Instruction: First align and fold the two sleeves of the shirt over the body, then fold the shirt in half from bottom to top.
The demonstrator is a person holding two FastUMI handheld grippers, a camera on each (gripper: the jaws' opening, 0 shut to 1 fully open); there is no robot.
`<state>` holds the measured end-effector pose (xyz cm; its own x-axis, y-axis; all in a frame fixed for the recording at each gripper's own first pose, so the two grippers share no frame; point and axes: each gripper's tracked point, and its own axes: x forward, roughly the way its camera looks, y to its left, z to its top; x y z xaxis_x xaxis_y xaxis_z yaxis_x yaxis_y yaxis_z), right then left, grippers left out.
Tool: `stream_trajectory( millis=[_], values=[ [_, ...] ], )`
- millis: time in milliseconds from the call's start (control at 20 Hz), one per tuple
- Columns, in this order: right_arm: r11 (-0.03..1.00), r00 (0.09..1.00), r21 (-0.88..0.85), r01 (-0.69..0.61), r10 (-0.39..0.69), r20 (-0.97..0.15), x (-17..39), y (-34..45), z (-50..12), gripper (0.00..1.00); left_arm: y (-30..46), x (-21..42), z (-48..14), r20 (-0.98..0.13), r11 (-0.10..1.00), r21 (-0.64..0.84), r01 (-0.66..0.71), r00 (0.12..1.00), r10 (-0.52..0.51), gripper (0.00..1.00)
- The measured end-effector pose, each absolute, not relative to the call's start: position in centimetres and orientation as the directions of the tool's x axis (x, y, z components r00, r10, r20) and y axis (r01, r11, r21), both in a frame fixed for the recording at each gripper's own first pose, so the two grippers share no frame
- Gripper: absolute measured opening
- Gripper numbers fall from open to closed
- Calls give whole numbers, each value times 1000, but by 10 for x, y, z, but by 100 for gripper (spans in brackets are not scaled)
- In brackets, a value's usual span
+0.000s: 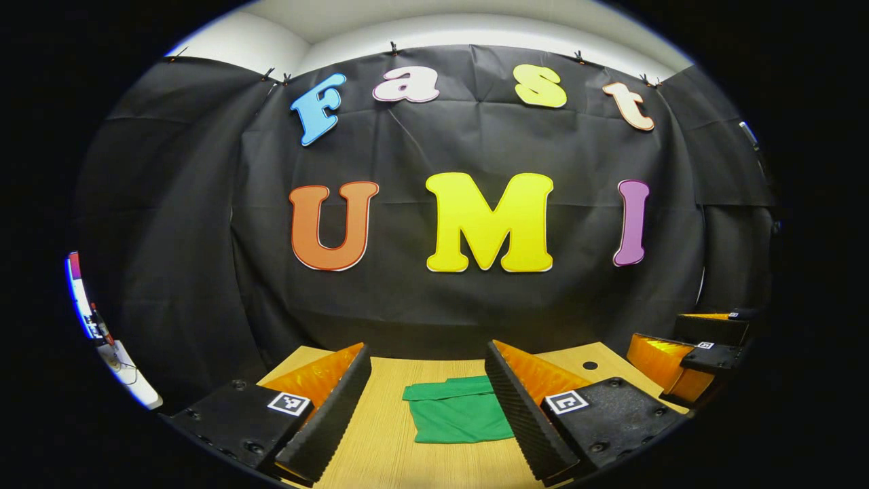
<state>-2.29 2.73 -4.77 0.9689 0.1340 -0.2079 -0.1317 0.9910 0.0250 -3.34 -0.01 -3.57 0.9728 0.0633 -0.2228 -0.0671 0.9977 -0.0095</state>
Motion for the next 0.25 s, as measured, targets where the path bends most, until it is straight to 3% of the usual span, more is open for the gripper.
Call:
stream_trajectory(
  millis=[250],
  values=[
    [990,968,24,-135,137,-212,-18,29,-50,93,2,-29,-35,-221,998,-3,-67,973,65,100]
  ],
)
